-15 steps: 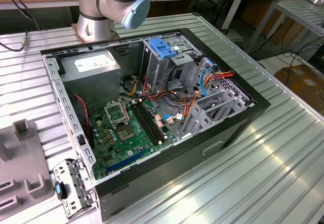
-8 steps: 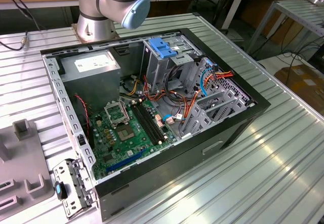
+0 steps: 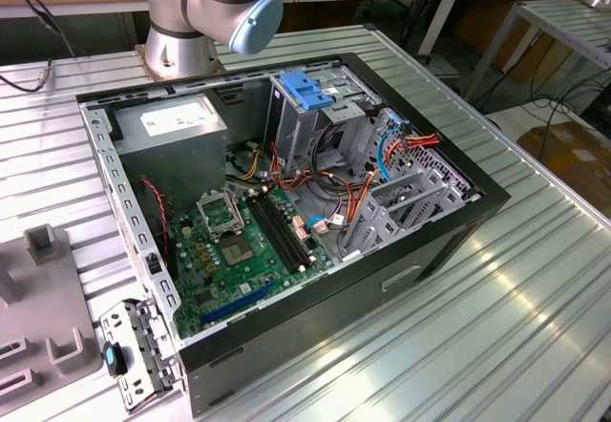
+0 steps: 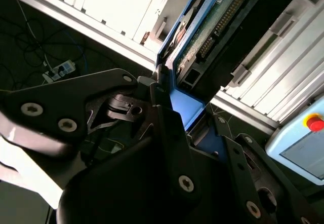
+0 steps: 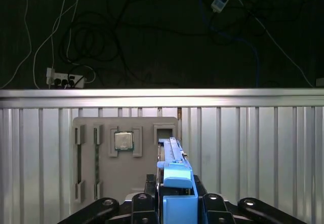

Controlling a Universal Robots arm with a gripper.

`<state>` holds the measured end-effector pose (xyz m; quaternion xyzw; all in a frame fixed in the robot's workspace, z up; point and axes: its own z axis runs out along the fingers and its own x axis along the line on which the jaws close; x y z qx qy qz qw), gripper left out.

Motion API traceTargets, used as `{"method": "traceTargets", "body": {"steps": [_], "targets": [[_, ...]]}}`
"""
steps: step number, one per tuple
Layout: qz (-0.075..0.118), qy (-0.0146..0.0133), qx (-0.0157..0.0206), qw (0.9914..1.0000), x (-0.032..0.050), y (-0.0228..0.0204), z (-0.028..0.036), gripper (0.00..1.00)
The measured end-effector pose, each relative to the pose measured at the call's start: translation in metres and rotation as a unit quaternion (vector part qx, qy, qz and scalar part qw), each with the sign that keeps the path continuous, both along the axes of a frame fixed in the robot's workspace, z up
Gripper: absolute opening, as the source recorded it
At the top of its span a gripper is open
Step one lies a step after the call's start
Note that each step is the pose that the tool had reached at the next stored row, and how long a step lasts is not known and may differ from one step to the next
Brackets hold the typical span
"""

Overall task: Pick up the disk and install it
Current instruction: 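Pick up the disk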

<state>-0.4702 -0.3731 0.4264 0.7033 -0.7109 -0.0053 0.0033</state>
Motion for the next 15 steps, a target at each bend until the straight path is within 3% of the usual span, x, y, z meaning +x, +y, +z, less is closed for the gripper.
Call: {"method": "traceTargets", "body": {"steps": [2, 3, 4, 5, 6, 15], "targets": [[0.000, 0.0000, 0.0000, 1.00000, 0.0000, 0.0000, 0.0018, 0.37], [0.000, 0.0000, 0.0000, 1.00000, 0.0000, 0.0000, 0.0091, 0.37], [0.000, 0.0001, 0.0000, 1.00000, 0.0000, 0.0000, 0.0198, 0.37], [0.000, 0.0000, 0.0000, 1.00000, 0.0000, 0.0000, 0.0376, 0.37], [0.000, 0.0000, 0.0000, 1.00000, 0.0000, 0.0000, 0.0448, 0.37], [0.000, 0.0001, 0.0000, 1.00000, 0.0000, 0.0000, 0.0698, 0.37]]}}
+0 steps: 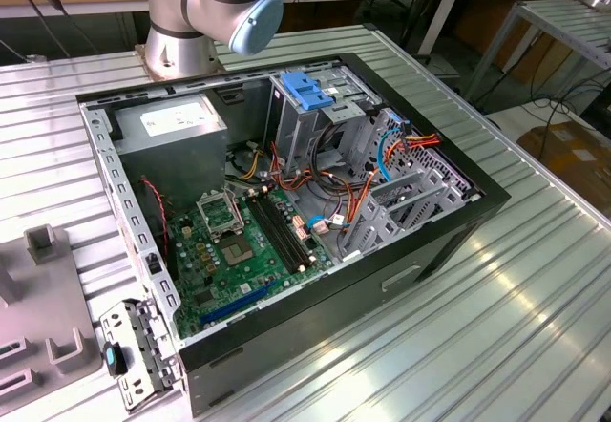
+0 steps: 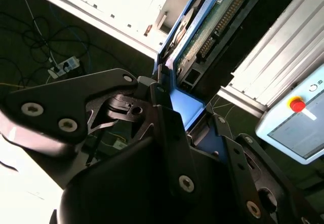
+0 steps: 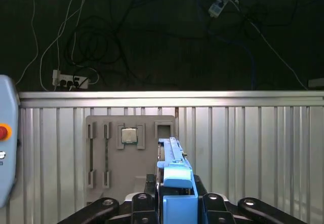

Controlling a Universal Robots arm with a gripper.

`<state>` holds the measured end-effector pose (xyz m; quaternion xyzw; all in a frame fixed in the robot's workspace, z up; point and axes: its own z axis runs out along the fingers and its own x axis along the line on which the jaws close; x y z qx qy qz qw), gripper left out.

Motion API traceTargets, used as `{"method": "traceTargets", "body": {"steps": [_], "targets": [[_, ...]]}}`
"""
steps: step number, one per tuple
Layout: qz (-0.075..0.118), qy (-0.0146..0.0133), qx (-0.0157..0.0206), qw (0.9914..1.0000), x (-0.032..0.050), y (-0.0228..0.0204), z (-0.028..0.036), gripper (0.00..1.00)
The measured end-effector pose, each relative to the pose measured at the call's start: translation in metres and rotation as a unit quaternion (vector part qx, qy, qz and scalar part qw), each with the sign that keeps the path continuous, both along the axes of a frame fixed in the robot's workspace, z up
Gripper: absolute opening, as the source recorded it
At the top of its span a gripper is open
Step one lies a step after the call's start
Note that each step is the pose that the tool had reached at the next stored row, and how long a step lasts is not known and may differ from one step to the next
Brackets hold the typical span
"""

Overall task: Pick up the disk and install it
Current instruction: 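Pick up the disk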

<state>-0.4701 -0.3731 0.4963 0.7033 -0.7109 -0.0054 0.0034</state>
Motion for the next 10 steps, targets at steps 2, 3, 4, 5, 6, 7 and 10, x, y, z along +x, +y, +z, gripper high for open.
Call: {"method": "traceTargets", "body": {"steps": [2, 3, 4, 5, 6, 7, 10], "targets": [[0.000, 0.0000, 0.0000, 1.00000, 0.0000, 0.0000, 0.0082, 0.37], [0.000, 0.0000, 0.0000, 1.00000, 0.0000, 0.0000, 0.0108, 0.37], [0.000, 0.0000, 0.0000, 1.00000, 0.0000, 0.0000, 0.0130, 0.37], [0.000, -0.0001, 0.0000, 1.00000, 0.0000, 0.0000, 0.0154, 0.37], [0.000, -0.0001, 0.0000, 1.00000, 0.0000, 0.0000, 0.0174, 0.37], [0.000, 0.0000, 0.0000, 1.00000, 0.0000, 0.0000, 0.0194, 0.37], [0.000, -0.0001, 0.0000, 1.00000, 0.0000, 0.0000, 0.0249, 0.37]]}}
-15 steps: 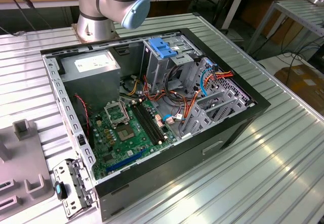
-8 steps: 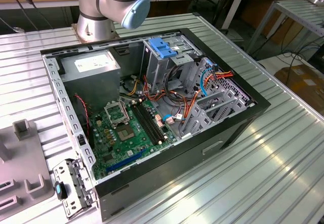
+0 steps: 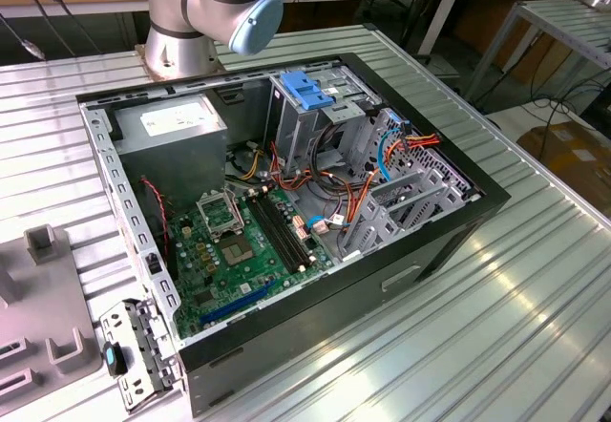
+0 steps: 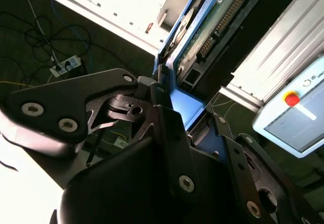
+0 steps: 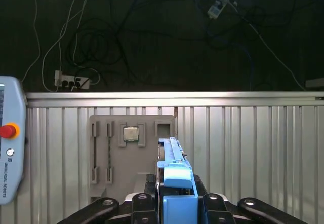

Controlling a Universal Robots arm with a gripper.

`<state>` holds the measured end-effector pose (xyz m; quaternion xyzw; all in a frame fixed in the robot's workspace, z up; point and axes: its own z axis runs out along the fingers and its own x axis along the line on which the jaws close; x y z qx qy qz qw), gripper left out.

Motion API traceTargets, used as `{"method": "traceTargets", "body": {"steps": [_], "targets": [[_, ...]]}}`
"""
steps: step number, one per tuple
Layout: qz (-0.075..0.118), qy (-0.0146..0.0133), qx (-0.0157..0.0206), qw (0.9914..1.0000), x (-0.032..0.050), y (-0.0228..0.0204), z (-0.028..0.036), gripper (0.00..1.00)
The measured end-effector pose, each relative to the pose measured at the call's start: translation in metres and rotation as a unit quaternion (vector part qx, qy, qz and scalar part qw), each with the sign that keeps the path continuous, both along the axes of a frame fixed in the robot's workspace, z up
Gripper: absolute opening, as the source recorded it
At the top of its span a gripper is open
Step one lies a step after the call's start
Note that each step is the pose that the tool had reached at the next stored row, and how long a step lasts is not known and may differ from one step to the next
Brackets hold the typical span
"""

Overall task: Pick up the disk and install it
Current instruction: 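Pick up the disk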

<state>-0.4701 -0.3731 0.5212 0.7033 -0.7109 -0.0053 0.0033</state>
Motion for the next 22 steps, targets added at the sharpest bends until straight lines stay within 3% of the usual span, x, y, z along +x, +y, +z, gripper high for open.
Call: {"method": "traceTargets", "body": {"steps": [12, 22], "targets": [[0.000, 0.0001, 0.0000, 1.00000, 0.0023, 0.0000, 0.0013, 0.37], [0.000, 0.0000, 0.0000, 1.00000, 0.0347, 0.0000, 0.0012, 0.37]]}}
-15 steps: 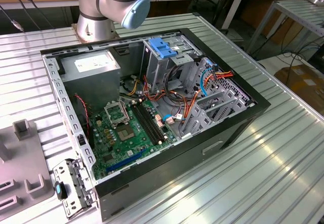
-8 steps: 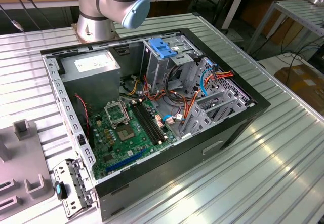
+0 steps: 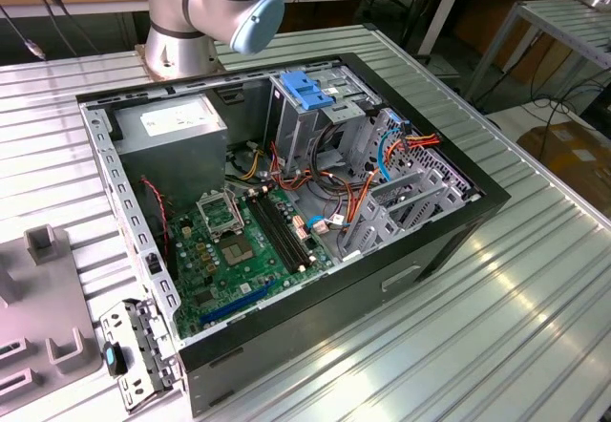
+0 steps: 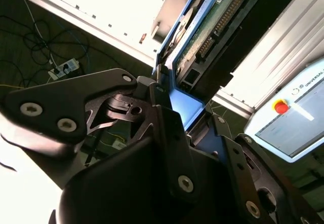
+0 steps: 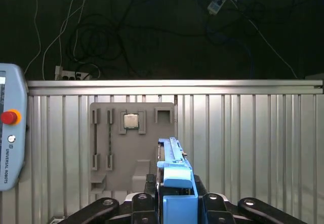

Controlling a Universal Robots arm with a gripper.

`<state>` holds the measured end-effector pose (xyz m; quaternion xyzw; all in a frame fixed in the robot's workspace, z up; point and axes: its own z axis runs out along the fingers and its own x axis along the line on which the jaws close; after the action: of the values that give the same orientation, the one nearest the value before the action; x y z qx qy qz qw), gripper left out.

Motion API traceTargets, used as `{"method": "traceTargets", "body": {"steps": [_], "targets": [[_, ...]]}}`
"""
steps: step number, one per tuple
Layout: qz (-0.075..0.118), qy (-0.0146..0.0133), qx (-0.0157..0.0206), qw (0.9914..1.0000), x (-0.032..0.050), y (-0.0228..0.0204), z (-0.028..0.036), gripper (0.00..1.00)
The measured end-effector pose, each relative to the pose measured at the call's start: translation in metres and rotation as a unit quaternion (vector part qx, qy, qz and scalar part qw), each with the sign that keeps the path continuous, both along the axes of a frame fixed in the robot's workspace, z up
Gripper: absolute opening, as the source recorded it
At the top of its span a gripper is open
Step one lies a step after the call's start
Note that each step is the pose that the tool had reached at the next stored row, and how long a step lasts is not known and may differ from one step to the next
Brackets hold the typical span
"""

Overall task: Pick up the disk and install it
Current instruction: 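Pick up the disk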

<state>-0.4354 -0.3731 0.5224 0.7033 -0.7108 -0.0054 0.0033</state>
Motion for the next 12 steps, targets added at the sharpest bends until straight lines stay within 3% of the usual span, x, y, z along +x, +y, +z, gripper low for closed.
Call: {"method": "traceTargets", "body": {"steps": [12], "targets": [[0.000, 0.0000, 0.0000, 1.00000, 0.0231, 0.0000, 0.0000, 0.37]]}}
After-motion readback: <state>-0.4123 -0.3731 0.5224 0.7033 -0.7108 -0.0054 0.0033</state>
